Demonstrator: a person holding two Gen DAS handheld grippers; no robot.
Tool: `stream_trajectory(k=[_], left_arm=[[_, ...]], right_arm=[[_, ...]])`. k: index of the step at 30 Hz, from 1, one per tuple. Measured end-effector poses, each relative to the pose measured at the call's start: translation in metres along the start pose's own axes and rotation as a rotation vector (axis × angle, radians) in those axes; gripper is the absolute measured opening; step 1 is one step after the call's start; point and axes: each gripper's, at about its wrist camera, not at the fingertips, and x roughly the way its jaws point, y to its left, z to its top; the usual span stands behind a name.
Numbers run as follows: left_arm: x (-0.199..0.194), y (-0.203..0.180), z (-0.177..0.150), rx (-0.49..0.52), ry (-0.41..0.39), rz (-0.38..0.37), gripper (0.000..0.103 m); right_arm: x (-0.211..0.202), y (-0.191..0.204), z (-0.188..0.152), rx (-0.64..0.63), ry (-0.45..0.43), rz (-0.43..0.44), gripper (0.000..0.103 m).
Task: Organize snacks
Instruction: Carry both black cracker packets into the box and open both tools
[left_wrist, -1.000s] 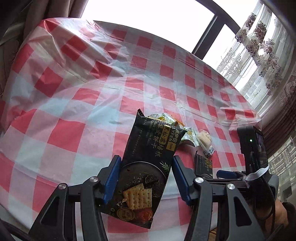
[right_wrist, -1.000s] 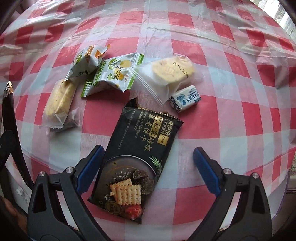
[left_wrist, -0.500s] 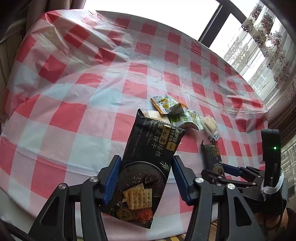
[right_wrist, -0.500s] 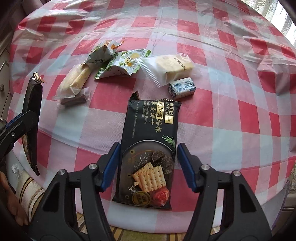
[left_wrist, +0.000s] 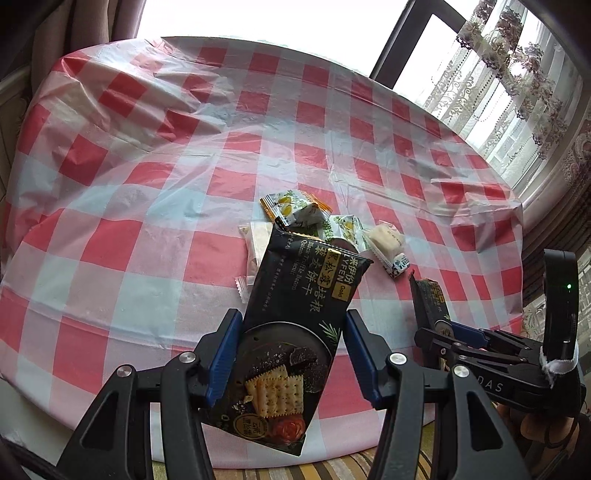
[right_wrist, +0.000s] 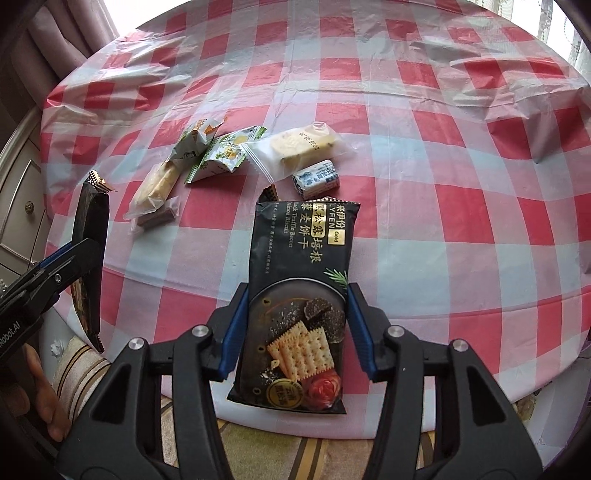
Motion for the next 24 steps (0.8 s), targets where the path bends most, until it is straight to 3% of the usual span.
stream_trajectory(k=[9,24], left_arm=[[0.006,-0.066,0.0,0.11,0.023,-0.048,0.056],[0.027,-0.236,-0.027,0.403,0.113,-0.235,0.056]], right_arm=[[-0.036,-0.061,-0.016,0.106,-0.068,0.012,0.055],[-0.094,-0.213,-0.086,0.392,-0.154,-0.1,0.055]])
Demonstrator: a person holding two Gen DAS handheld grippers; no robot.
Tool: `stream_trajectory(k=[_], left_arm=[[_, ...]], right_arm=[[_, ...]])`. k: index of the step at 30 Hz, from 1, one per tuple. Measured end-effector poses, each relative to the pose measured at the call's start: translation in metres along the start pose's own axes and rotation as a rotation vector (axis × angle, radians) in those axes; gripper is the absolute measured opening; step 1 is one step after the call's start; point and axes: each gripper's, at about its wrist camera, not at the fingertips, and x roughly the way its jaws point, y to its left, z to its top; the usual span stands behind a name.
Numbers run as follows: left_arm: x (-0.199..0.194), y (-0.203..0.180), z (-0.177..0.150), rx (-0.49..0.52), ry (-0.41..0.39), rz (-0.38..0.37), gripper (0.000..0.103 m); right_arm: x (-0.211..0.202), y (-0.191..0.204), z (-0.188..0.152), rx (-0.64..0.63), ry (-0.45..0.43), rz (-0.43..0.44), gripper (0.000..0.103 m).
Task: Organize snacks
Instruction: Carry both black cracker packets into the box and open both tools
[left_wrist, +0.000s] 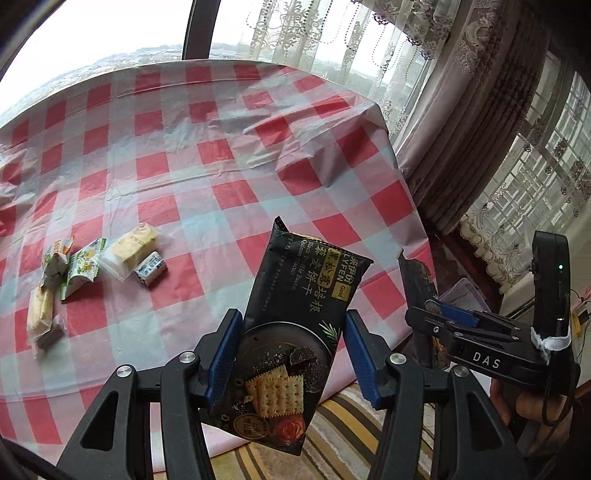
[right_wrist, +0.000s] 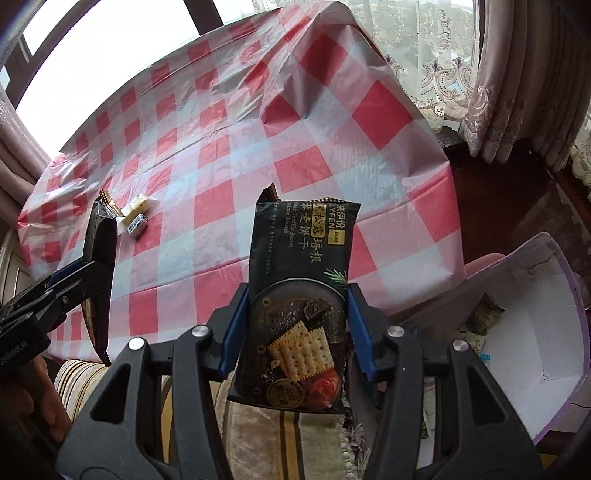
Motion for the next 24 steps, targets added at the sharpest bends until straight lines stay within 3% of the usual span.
stream_trajectory(k=[13,24], left_arm=[[0.053,-0.134,-0.009,0.222,0.14,-0.176,0.056],[0.095,-0.192,-0.031,0.26,0.309,-0.287,0.057]], right_arm=[[-0.025,-0.126,-0.038,0.164,-0.032,-0.172,0.055],[-0.021,-0.187,-0.065,0.293,0.031,-0.21,0.055]])
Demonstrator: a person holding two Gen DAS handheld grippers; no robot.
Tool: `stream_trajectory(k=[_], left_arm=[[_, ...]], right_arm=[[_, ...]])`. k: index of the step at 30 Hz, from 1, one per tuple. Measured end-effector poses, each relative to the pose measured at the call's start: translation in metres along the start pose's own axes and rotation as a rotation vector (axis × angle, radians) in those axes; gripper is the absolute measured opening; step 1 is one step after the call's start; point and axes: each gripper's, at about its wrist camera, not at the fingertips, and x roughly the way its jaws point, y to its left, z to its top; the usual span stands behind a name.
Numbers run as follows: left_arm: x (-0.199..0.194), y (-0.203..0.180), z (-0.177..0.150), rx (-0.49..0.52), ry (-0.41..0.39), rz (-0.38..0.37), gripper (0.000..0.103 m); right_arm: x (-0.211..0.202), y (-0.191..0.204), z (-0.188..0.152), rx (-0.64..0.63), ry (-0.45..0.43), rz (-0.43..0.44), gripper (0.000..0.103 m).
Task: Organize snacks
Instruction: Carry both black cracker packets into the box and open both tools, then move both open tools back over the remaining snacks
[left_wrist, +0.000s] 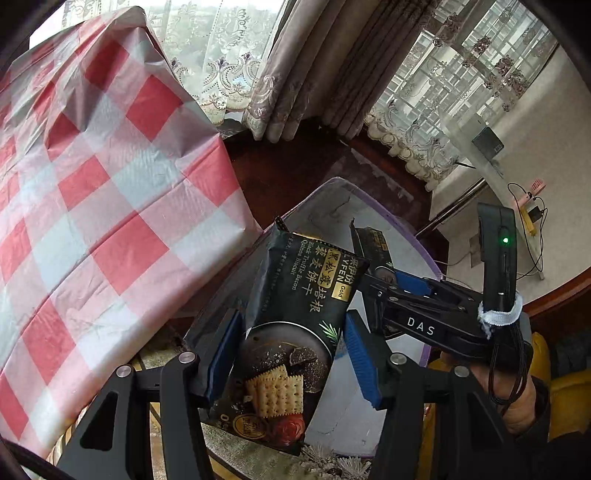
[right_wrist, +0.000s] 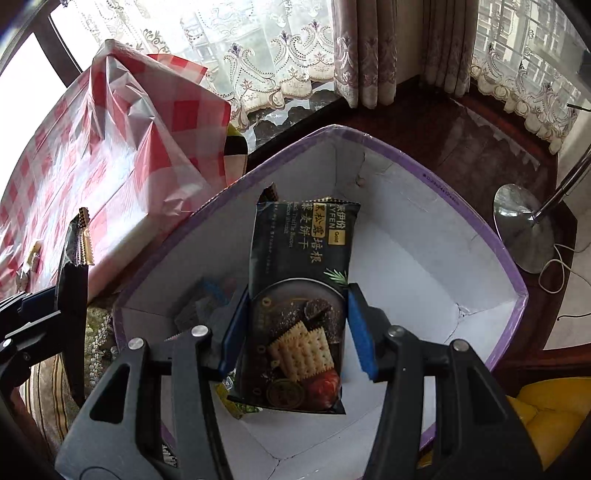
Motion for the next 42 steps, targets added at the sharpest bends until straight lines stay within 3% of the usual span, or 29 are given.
stream_trajectory(k=[3,5,12,22,30,42], left_arm=[[0.003,-0.001,-0.001,0.0,0.013,-0.02,0.06],[0.002,0.0,-0.001,-0.01,0.007,-0.024,0.07],[-0.007,0.007,-0.003,-0.037,-0.028,-0.01,0.071],[-0.036,0.033,-0.006,-0.081,-0.139,0.085,0.071],[-0.08,0.088,-0.025,-0.174,-0.258,0.189,0.071],[-0.154,0.215,-0.084,-0.493,-0.393,0.37,0.071]], right_arm=[[0.0,-0.004,0.001,-0.001,0.002,-0.008,0.059],[-0.001,-0.002,0.004,0.0,-0.006,0.001,0.06],[-0.009,0.014,0.005,-0.027,-0.021,0.025,0.061],[-0.019,0.065,0.008,-0.121,-0.023,0.069,0.064],[-0.024,0.133,0.002,-0.241,-0.02,0.116,0.067],[-0.017,0.259,-0.015,-0.419,-0.02,0.228,0.069]])
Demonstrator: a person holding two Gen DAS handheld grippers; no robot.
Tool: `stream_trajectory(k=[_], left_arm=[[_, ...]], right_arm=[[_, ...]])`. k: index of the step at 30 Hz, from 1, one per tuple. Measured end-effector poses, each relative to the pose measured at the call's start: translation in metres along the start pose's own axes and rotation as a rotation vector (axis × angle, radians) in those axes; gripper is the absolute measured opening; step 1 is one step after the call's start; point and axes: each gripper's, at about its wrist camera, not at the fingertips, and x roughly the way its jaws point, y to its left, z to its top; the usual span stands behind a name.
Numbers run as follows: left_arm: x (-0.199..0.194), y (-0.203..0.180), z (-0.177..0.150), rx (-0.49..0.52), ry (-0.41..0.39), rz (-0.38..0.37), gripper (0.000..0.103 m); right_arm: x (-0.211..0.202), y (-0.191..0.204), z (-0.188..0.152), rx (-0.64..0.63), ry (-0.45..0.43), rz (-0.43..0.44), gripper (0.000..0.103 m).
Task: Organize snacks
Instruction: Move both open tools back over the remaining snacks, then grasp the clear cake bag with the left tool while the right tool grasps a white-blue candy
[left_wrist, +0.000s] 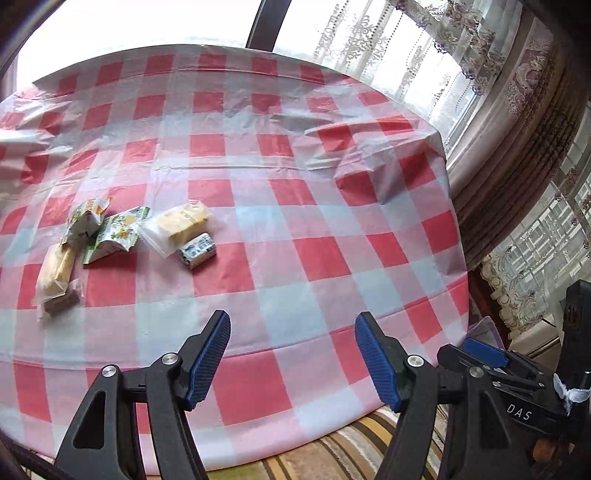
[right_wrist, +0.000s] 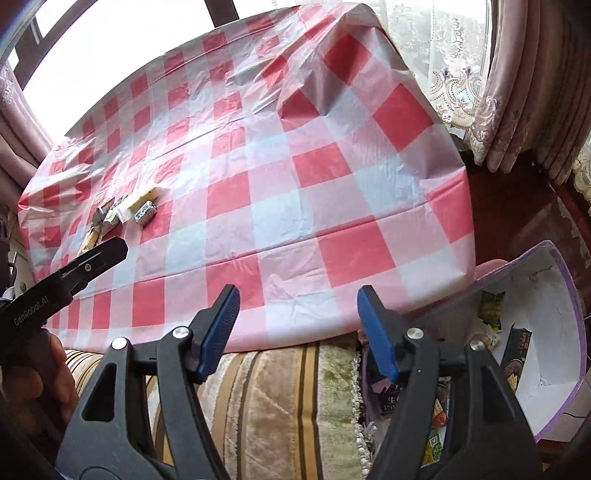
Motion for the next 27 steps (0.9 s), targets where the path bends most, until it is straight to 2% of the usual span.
stream_trajectory(k=[5,9,13,20,27], left_arm=[[-0.014,0.076,0.01,-0.129,-0.068,0.129,0.071],[-0.017,0.134,0.015,-0.23,-0.084,0.214,0.07],[-0.013,0.17,0.015,-0.28,-0.071,0.255,0.07],[-0.003,0.185,0.016,-0.28,-0.055,0.266,0.07],[0.012,0.184,0.019,-0.242,-0.033,0.279,0.07]], right_arm=[[0.02,0.045,0.008,-0.089,0.017,0.022,0.069],[0.033,0.071,0.016,-0.149,0.017,0.026,0.069],[0.05,0.1,0.026,-0.2,0.025,0.038,0.069],[0.082,0.15,0.042,-0.303,0.012,0.05,0.069],[0.119,0.175,0.057,-0.347,0.027,0.033,0.069]])
